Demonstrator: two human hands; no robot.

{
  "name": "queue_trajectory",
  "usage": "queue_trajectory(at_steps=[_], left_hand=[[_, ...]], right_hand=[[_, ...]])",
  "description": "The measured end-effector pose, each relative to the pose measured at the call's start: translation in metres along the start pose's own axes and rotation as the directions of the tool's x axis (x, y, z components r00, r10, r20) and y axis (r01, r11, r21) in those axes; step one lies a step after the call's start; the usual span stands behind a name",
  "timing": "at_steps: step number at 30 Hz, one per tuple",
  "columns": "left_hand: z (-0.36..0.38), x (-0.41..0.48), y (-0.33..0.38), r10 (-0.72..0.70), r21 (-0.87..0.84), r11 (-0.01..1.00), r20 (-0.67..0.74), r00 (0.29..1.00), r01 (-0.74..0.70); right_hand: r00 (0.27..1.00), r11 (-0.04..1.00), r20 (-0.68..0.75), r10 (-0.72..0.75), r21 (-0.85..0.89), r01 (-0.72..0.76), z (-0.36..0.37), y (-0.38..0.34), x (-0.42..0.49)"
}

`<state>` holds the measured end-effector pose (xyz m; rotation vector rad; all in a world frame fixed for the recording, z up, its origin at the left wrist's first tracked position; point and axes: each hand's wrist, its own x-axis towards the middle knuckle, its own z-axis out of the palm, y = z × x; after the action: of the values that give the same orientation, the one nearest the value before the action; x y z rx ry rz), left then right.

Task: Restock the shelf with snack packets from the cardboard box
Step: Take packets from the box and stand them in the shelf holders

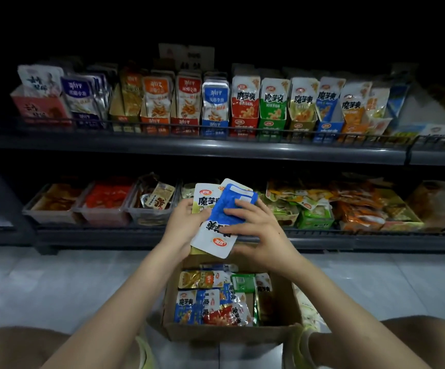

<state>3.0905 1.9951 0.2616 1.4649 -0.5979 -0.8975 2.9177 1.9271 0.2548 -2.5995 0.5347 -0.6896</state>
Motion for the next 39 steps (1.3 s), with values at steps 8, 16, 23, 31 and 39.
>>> queue_trajectory(at_steps=[8,16,23,31,39], left_hand=[[-0.009,0.010,0.015,0.011,-0.011,1.000,-0.057,0.998,-0.012],[-0.007,0.026,0.043,-0.012,-0.041,0.999,-0.066,0.998,0.009],[0.007,0.046,0.072,-0.023,-0.109,0.994,-0.029,0.999,0.019],[0.026,0.082,0.097,-0.052,-0.214,0.976,-0.030,0.998,0.045],[0.058,0.116,0.122,0.069,-0.136,0.988,0.006,0.998,-0.067]], right_hand=[[0.845,0.674,-0.212,0.491,0.707,-0.214,-0.042,-0.020,0.024],[0.711,0.461,-0.156,0.685,0.849,-0.259,-0.071,-0.008,0.052],[0.648,0.473,-0.222,0.729,0.848,-0.241,-0.102,0.014,0.073],[0.622,0.633,-0.422,0.660,0.758,-0.157,-0.138,0.050,0.101],[0.545,0.800,-0.620,0.564,0.575,-0.174,-0.182,0.100,0.113]])
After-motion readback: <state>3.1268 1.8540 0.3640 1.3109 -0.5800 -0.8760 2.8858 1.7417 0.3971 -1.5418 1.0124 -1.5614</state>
